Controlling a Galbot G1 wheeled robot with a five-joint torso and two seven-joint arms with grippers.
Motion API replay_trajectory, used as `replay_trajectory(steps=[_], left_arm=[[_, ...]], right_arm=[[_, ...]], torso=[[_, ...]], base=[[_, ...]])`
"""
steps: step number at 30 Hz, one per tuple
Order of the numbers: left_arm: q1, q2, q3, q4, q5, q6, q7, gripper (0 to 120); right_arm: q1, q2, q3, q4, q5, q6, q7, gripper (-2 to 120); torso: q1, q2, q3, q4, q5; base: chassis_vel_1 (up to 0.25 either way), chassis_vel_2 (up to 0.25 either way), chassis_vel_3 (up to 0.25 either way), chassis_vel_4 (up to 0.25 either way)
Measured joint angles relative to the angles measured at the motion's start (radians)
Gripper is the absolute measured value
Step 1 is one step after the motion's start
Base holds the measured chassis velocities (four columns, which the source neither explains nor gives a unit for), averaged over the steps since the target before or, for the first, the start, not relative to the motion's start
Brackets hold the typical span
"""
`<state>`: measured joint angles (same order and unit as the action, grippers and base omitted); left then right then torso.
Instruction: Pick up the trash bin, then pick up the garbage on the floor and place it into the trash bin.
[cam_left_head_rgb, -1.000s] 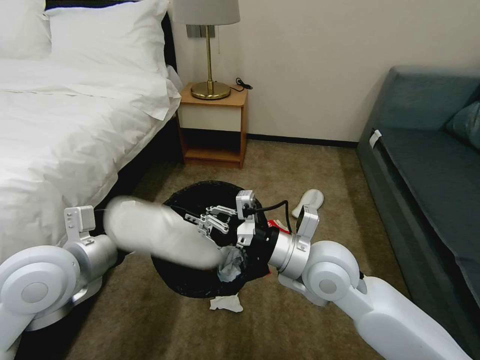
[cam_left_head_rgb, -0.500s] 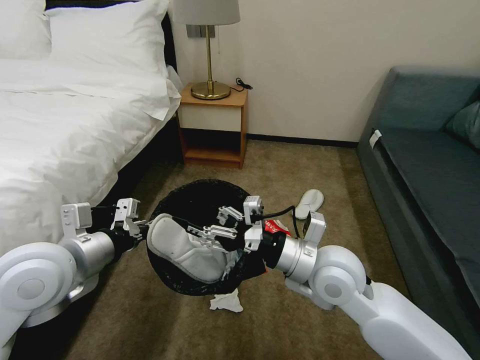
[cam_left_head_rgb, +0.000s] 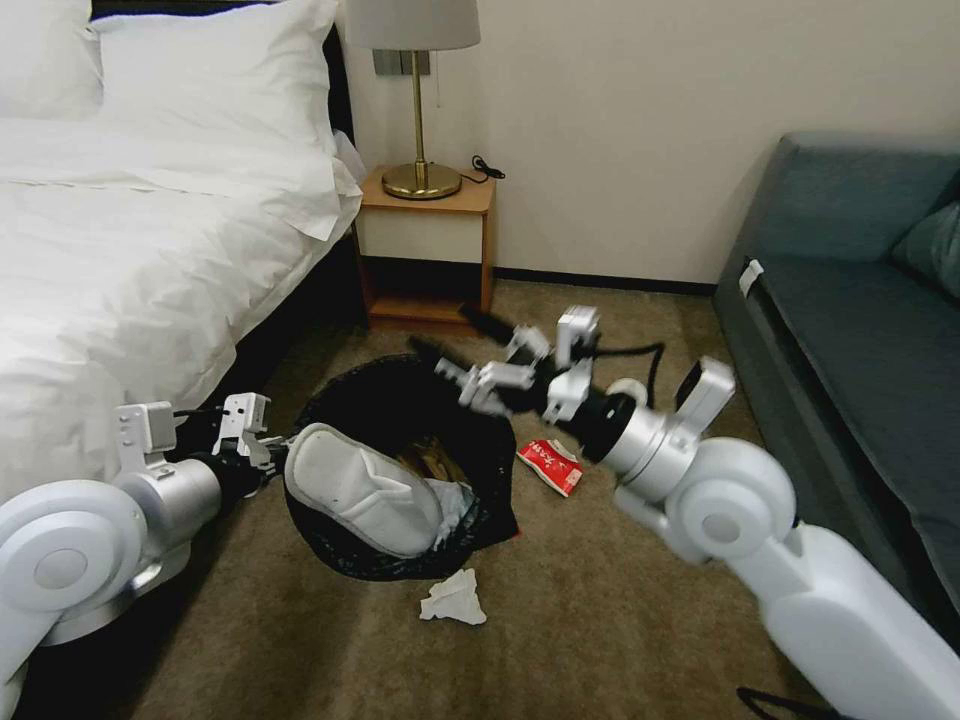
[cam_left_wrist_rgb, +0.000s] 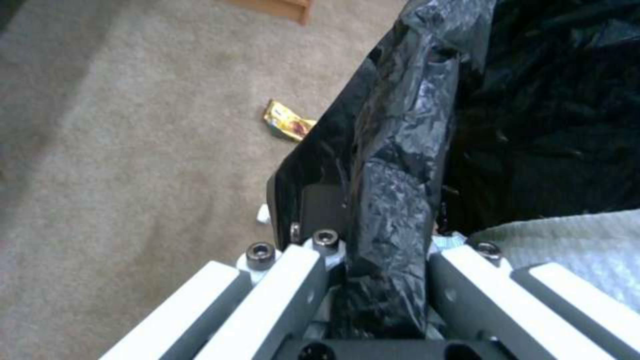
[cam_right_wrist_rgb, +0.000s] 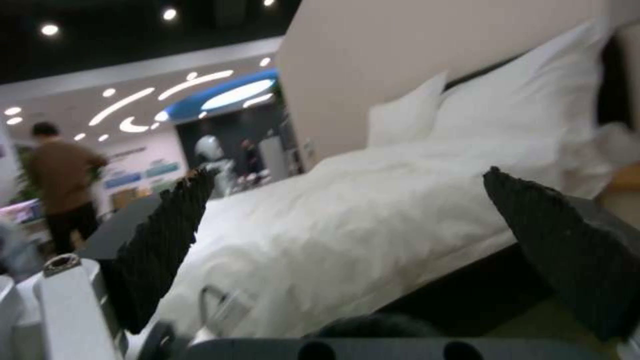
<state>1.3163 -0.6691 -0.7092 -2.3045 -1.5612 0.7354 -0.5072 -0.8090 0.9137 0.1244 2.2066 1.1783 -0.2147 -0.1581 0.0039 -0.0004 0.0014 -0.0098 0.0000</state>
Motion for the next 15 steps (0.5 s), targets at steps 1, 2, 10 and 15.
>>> replay_trajectory(steps=[1,2,10,15], left_arm=[[0.0,0.0,0.0,0.0,0.0,0.0,0.0,2],[0.001,0.0,-0.002,0.005,0.002,0.0,0.0,2],[0.012,-0.001,-0.025,0.033,0.116,0.0,0.025,2],[0.0,0.003,-0.049,0.036,0.106,0.0,0.027,1]], right_arm=[[0.0,0.0,0.0,0.0,0.0,0.0,0.0,100],[-0.002,-0.001,0.027,0.0,0.015,0.003,0.01,100],[-0.101,-0.037,0.161,-0.043,-0.011,-0.009,0.054,100],[-0.147,-0.044,0.159,-0.155,-0.118,0.001,0.032,100]], torso=[[0.0,0.0,0.0,0.0,0.0],[0.0,0.0,0.0,-0.0001,0.0],[0.0,0.0,0.0,-0.0002,0.0],[0.0,0.0,0.0,-0.0001,0.0]], base=[[0.0,0.0,0.0,0.0],[0.0,0.0,0.0,0.0],[0.0,0.0,0.0,0.0],[0.0,0.0,0.0,0.0]])
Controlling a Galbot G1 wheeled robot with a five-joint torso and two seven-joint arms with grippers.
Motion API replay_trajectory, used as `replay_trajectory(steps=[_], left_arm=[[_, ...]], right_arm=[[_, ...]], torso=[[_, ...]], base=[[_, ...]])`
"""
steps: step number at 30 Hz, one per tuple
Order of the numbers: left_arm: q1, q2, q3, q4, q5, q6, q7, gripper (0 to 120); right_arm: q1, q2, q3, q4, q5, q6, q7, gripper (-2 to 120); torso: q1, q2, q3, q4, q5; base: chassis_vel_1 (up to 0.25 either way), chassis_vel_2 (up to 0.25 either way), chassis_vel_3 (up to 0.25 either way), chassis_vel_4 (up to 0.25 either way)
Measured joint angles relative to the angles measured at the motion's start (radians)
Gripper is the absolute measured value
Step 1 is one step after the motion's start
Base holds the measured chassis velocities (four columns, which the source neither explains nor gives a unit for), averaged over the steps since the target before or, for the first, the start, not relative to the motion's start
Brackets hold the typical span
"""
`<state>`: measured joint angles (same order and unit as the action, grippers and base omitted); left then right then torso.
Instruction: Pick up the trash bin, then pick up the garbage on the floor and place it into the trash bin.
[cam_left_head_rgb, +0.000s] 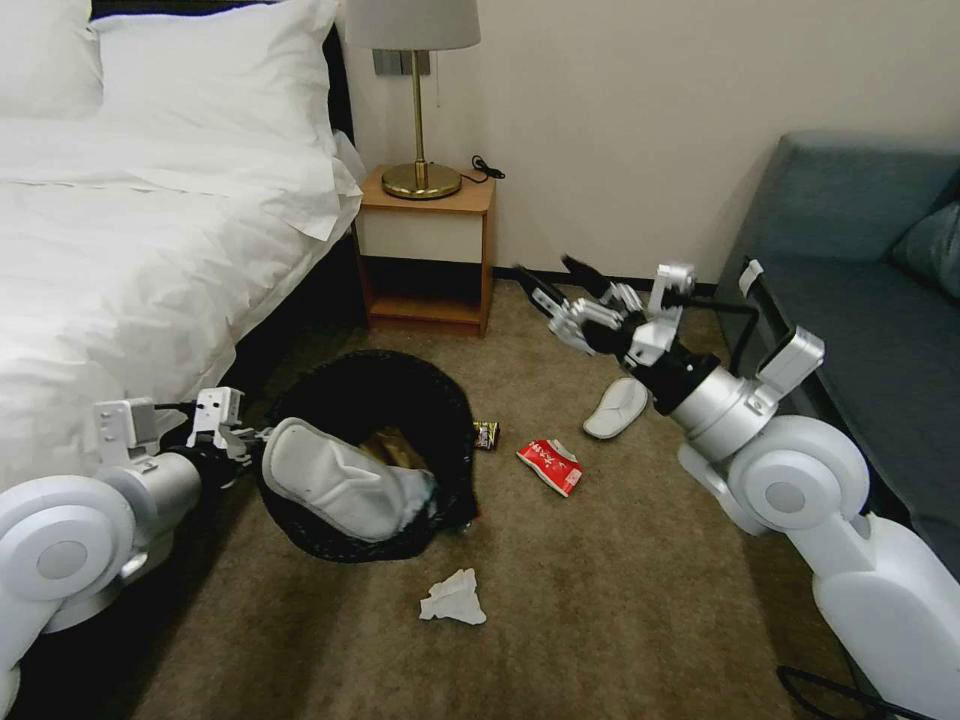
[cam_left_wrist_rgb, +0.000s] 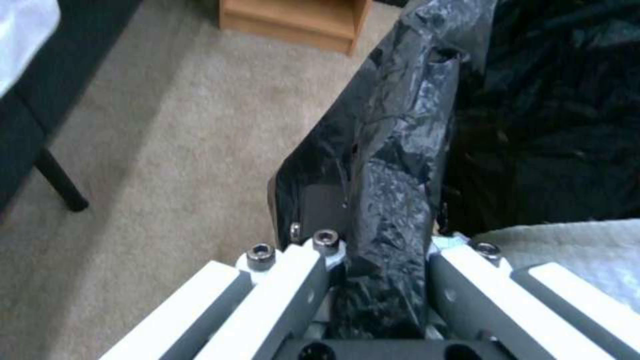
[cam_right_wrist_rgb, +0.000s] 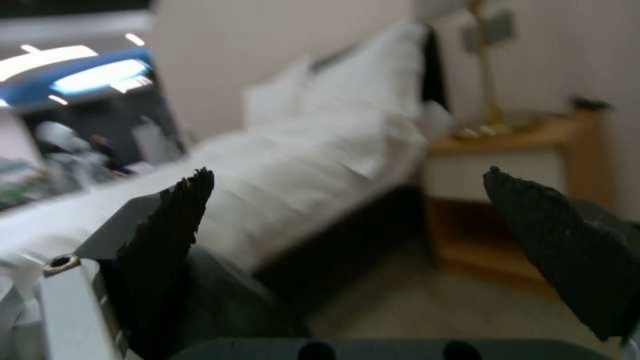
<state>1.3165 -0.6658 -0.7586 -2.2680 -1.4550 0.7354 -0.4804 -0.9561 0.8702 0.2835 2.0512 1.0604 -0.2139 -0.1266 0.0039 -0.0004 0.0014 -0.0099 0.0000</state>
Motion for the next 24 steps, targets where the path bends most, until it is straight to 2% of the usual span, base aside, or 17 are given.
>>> replay_trajectory(steps=[5,7,11,13,14,16,24], left_arm=[[-0.019,0.003,-0.009,0.003,-0.025,0.0,-0.005,1],[-0.035,0.003,-0.014,0.005,-0.062,0.0,-0.027,1],[-0.042,0.005,-0.021,0.008,-0.083,0.0,-0.032,1],[-0.043,0.01,-0.033,0.012,-0.09,0.0,-0.031,1],[-0.043,0.01,-0.033,0.012,-0.09,0.0,-0.031,1],[-0.044,0.012,-0.037,0.012,-0.092,0.0,-0.028,1],[-0.051,0.019,-0.045,0.004,-0.097,0.0,-0.027,1]], right_arm=[[-0.03,0.006,-0.023,-0.127,-0.089,0.002,-0.08,100],[-0.05,0.016,-0.041,-0.196,-0.147,0.009,-0.11,100],[-0.072,0.024,-0.057,-0.249,-0.197,0.02,-0.126,100],[-0.102,0.041,-0.086,-0.344,-0.285,0.04,-0.151,100],[-0.102,0.041,-0.086,-0.344,-0.285,0.04,-0.151,100],[-0.108,0.06,-0.106,-0.412,-0.359,0.054,-0.169,100],[-0.113,0.106,-0.192,-0.531,-0.479,0.077,-0.178,100]], torso=[[0.0,0.0,0.0,0.0001,0.0],[0.0,0.0,0.0,0.0001,0.0003],[0.0,0.0,0.0,0.0,-0.0003],[0.0,0.0,0.0,0.0001,-0.0001],[0.0,0.0,0.0,0.0001,-0.0001],[0.0,0.0,0.0,0.0,0.0],[0.0,0.0,0.0,0.0001,0.0]], base=[[0.0,0.0,0.0,0.0],[0.0,0.0,0.0,0.0],[0.0,0.0,0.0,0.0],[0.0,0.0,0.0,0.0],[0.0,0.0,0.0,0.0],[0.0,0.0,0.0,0.0],[0.0,0.0,0.0,0.0]])
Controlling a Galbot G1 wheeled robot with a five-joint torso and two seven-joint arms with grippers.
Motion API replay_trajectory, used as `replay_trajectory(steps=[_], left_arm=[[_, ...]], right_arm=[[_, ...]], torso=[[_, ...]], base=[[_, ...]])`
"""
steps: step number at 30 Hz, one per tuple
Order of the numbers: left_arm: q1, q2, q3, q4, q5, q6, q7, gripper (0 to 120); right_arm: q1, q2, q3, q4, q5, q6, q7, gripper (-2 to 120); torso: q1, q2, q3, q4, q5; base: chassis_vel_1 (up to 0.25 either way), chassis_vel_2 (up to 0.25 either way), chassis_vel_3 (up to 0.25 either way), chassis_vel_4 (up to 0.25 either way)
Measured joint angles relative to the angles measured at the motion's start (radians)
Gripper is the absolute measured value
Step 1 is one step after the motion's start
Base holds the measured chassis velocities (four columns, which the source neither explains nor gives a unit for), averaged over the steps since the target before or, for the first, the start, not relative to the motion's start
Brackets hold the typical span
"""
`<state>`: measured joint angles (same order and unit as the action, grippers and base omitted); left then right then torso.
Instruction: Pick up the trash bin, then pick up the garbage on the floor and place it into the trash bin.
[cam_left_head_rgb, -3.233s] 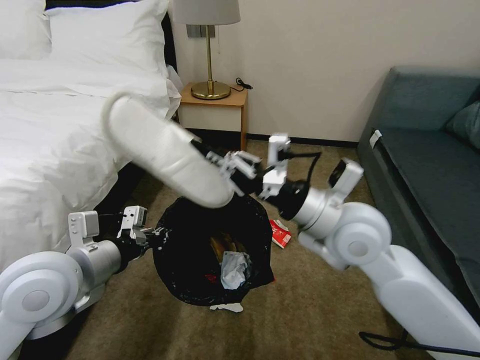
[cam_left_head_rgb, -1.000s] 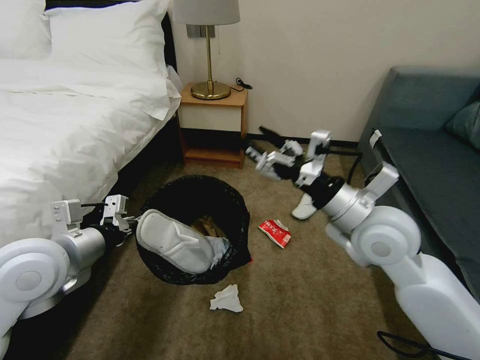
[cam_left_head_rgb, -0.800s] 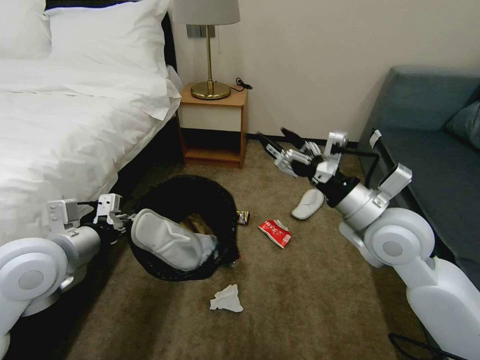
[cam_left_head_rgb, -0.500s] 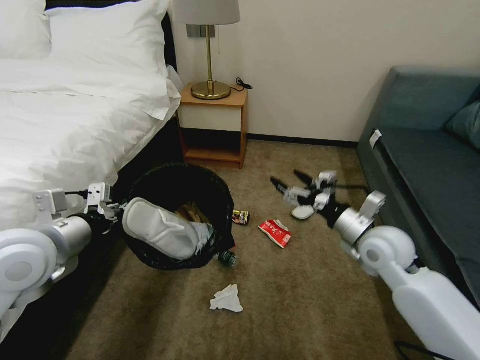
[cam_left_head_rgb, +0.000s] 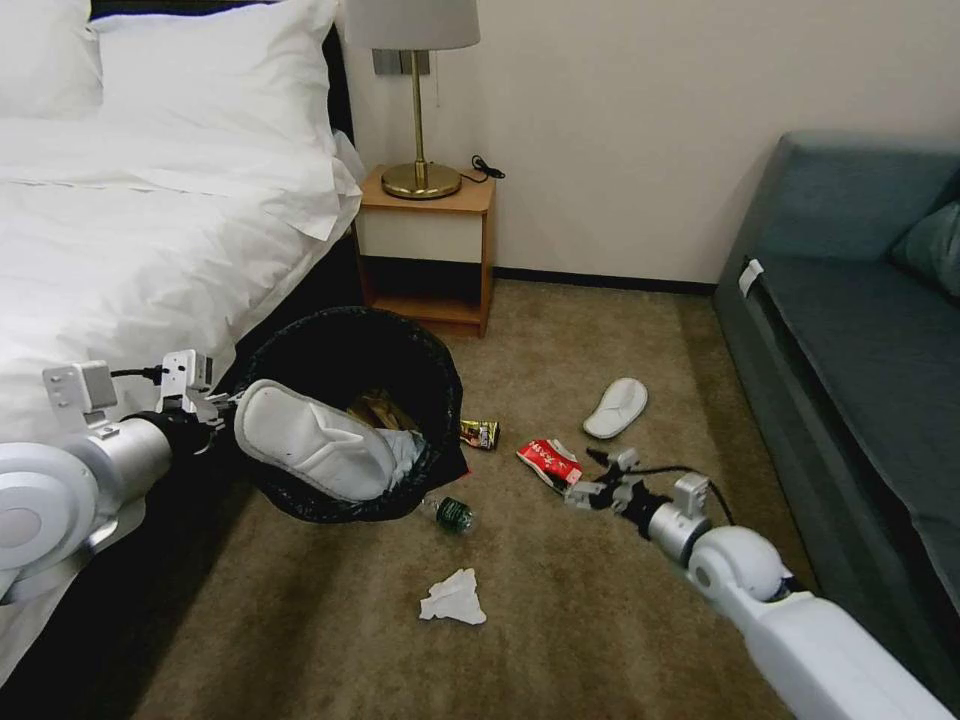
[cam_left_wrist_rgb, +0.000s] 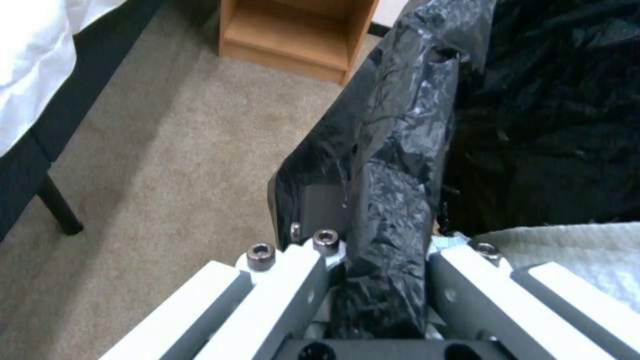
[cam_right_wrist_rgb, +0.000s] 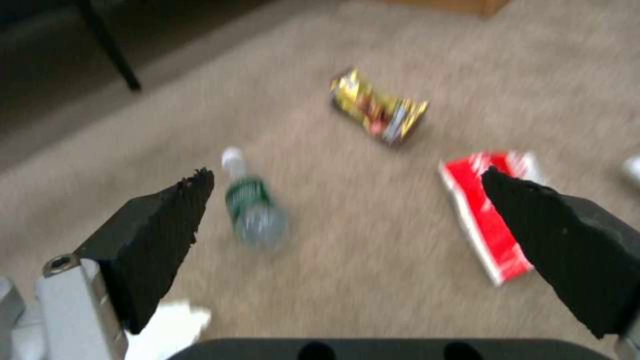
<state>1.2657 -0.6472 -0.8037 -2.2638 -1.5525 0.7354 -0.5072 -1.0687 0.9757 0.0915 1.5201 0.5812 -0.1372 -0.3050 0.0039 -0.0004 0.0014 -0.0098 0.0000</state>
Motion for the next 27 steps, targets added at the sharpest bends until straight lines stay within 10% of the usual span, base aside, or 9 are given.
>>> replay_trajectory(steps=[27], left_arm=[[-0.002,0.022,-0.05,-0.009,-0.018,0.0,0.007,1]], right_arm=[[0.03,0.249,-0.184,-0.268,-0.187,0.057,0.018,100]], torso=[[0.0,0.0,0.0,0.0,-0.0002]], base=[[0.0,0.0,0.0,0.0]])
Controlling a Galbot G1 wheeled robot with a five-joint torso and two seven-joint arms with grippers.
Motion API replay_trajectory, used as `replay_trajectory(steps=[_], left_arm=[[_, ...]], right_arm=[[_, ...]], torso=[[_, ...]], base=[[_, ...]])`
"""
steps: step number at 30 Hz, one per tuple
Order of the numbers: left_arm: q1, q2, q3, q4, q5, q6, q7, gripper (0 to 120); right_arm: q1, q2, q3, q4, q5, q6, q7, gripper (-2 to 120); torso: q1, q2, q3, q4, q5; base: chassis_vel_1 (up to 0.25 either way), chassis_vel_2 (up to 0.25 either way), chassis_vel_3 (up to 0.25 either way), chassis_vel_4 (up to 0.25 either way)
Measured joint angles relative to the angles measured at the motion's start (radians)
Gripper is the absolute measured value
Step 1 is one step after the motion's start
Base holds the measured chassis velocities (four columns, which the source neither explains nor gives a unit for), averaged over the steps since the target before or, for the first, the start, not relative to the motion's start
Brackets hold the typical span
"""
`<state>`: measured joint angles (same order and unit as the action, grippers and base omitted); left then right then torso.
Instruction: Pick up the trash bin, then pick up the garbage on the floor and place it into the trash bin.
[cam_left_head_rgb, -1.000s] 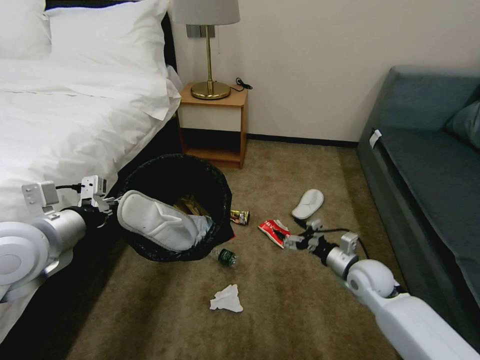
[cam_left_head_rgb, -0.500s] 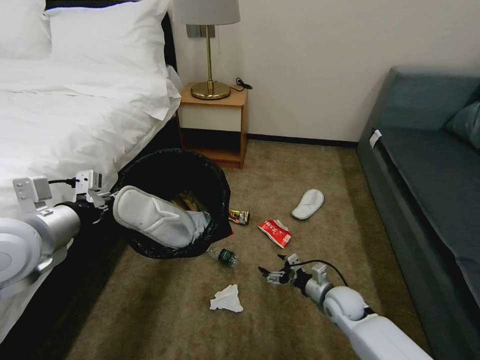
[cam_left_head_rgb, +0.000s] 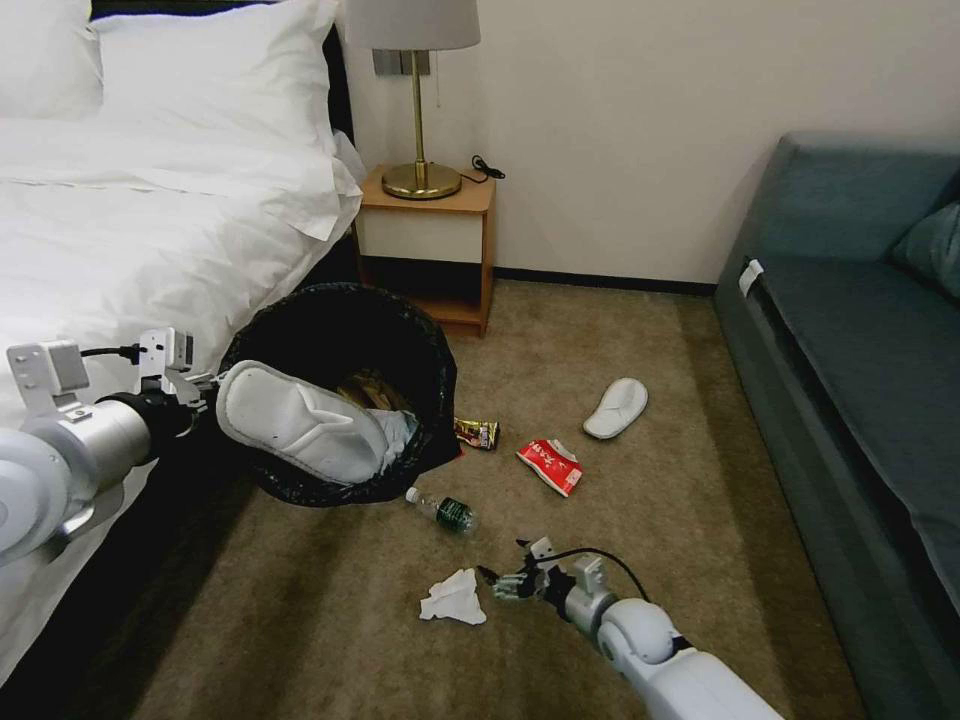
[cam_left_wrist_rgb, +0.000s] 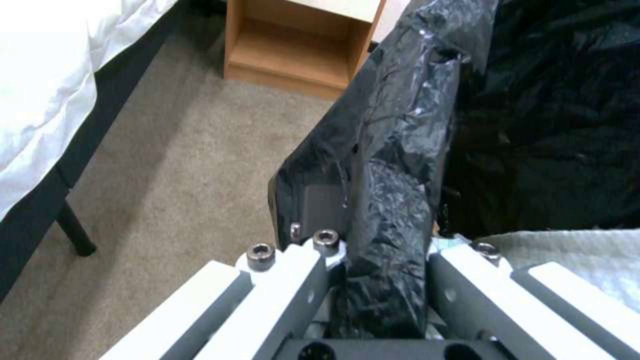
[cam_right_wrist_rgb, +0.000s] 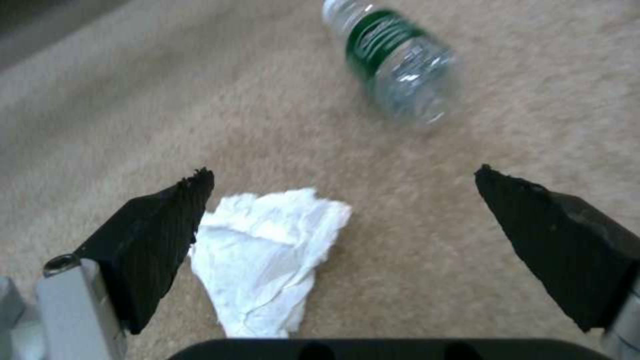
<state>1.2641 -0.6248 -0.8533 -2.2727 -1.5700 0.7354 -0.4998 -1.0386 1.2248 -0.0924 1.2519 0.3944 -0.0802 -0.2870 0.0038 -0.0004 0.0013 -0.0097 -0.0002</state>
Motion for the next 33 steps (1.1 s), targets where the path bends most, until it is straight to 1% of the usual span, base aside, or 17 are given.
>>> replay_trajectory(steps=[5,8,11,12,16,18,20,27,29,30,33], left_arm=[[-0.01,-0.005,0.016,-0.006,0.002,0.0,-0.001,1],[-0.01,-0.005,0.017,-0.008,0.002,0.0,-0.001,1],[-0.01,-0.006,0.023,-0.016,0.003,0.0,-0.004,1],[-0.01,-0.006,0.023,-0.016,0.003,0.0,-0.004,1],[-0.009,-0.006,0.026,-0.024,0.003,0.0,-0.006,1],[-0.009,-0.006,0.027,-0.025,0.003,0.0,-0.006,1],[-0.009,-0.006,0.03,-0.027,0.004,0.0,-0.007,1],[-0.017,-0.005,0.044,-0.028,0.005,0.0,-0.008,1],[-0.022,-0.006,0.049,-0.025,0.006,0.0,-0.008,1],[-0.025,-0.007,0.053,-0.023,0.007,0.0,-0.008,1],[-0.025,-0.008,0.054,-0.023,0.007,0.0,-0.008,1]], right_arm=[[0.015,0.04,-0.041,-0.069,-0.043,0.008,0.006,100],[0.016,0.046,-0.044,-0.083,-0.055,0.012,0.006,100],[0.023,0.072,-0.046,-0.155,-0.127,0.037,0.001,100],[0.023,0.072,-0.046,-0.155,-0.127,0.037,0.001,100],[0.033,0.095,-0.048,-0.218,-0.202,0.054,-0.001,100],[0.037,0.101,-0.048,-0.234,-0.216,0.059,-0.001,100],[0.052,0.122,-0.041,-0.28,-0.251,0.091,-0.003,100],[0.067,0.143,-0.029,-0.317,-0.266,0.107,-0.005,99],[0.069,0.143,-0.029,-0.318,-0.27,0.109,-0.004,96],[0.069,0.143,-0.031,-0.317,-0.276,0.112,-0.004,93],[0.07,0.143,-0.033,-0.316,-0.279,0.113,-0.004,92]], torso=[[0.0,0.0,0.0,-0.0001,0.0],[0.0,0.0,0.0,0.0,0.0002],[0.0,0.0,0.0,0.0,0.0001],[0.0,0.0,0.0,0.0,0.0001],[0.0,0.0,0.0,-0.0001,0.0001],[0.0,0.0,0.0,-0.0001,0.0001],[0.0,0.0,0.0,-0.0002,-0.0001],[0.0,0.0,0.0,-0.0001,0.0001],[0.0,0.0,0.0,-0.0002,0.0],[0.0,0.0,0.0,-0.0003,-0.0001],[0.0,0.0,0.0,-0.0003,0.0]], base=[[0.0,0.0,0.0,0.0],[0.0,0.0,0.0,0.0],[0.0,0.0,0.0,0.0],[0.0,0.0,0.0,0.0],[0.0,0.0,0.0,0.0],[0.0,0.0,0.0,0.0],[0.0,0.0,0.0,0.0],[0.0,0.0,0.0,0.0],[0.0,0.0,0.0,0.0],[0.0,0.0,0.0,0.0],[0.0,0.0,0.0,0.0]])
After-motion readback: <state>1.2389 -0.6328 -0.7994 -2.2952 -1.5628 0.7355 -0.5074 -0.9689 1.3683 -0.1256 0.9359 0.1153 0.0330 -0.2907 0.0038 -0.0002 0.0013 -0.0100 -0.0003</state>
